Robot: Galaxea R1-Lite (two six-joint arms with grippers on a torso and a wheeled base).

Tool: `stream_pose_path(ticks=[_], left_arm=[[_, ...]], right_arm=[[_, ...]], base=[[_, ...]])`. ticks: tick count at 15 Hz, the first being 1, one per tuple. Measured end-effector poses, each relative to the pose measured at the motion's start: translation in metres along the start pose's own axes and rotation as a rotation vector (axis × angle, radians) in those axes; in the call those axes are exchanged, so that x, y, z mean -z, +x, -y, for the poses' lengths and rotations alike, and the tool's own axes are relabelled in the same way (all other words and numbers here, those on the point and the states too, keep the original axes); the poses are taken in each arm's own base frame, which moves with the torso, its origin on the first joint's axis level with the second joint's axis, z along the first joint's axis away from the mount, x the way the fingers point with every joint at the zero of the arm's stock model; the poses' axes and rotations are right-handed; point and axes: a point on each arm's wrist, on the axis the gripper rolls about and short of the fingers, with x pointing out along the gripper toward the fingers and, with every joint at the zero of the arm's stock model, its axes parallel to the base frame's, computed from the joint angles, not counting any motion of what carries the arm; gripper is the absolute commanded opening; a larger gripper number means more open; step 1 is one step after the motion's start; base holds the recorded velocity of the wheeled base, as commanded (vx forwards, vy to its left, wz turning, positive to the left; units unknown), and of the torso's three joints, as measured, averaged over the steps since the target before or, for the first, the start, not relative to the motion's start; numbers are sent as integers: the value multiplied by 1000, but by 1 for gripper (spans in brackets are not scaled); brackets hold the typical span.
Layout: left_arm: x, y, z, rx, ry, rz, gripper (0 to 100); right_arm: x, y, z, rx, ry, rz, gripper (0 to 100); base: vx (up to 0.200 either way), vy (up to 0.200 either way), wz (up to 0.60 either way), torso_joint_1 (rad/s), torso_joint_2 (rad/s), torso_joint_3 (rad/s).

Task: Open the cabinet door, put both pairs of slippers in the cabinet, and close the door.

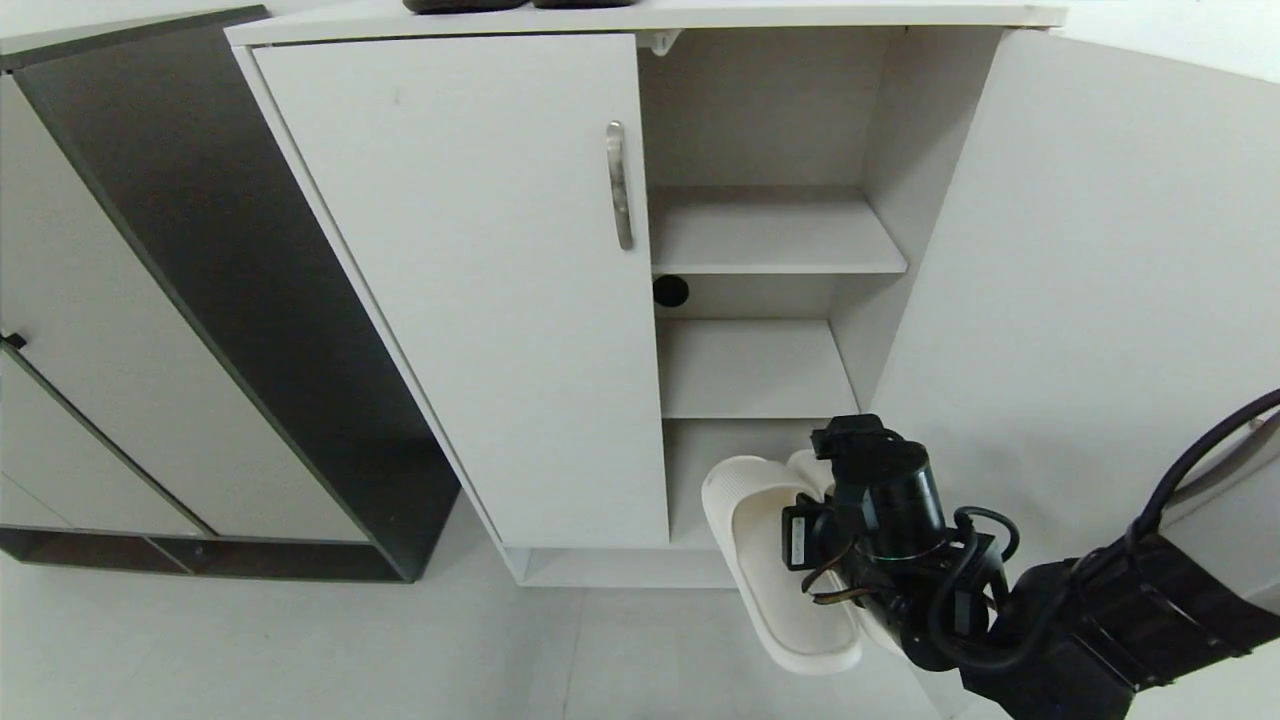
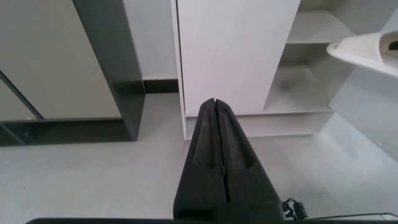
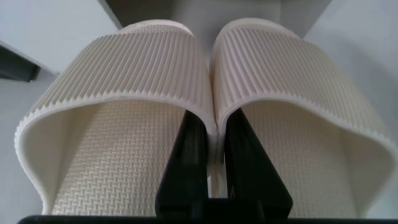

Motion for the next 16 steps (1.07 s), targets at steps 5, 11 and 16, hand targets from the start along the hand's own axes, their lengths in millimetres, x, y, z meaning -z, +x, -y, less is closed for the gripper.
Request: stream_pose_path(ticks=[5,11,16], left_arm=[[0,0,0,0,2,0,0],[0,0,0,0,2,0,0],[0,0,0,0,5,0,0]], right_arm=[[-7,15,-4,30,-35,168,0],[1,40,-11,55,-54,297,0],[19,53,-13,74,-77,269,0]], base=[[0,0,0,4,2,-143],[0,0,0,0,0,0],[120,0,0,-1,-2,2]])
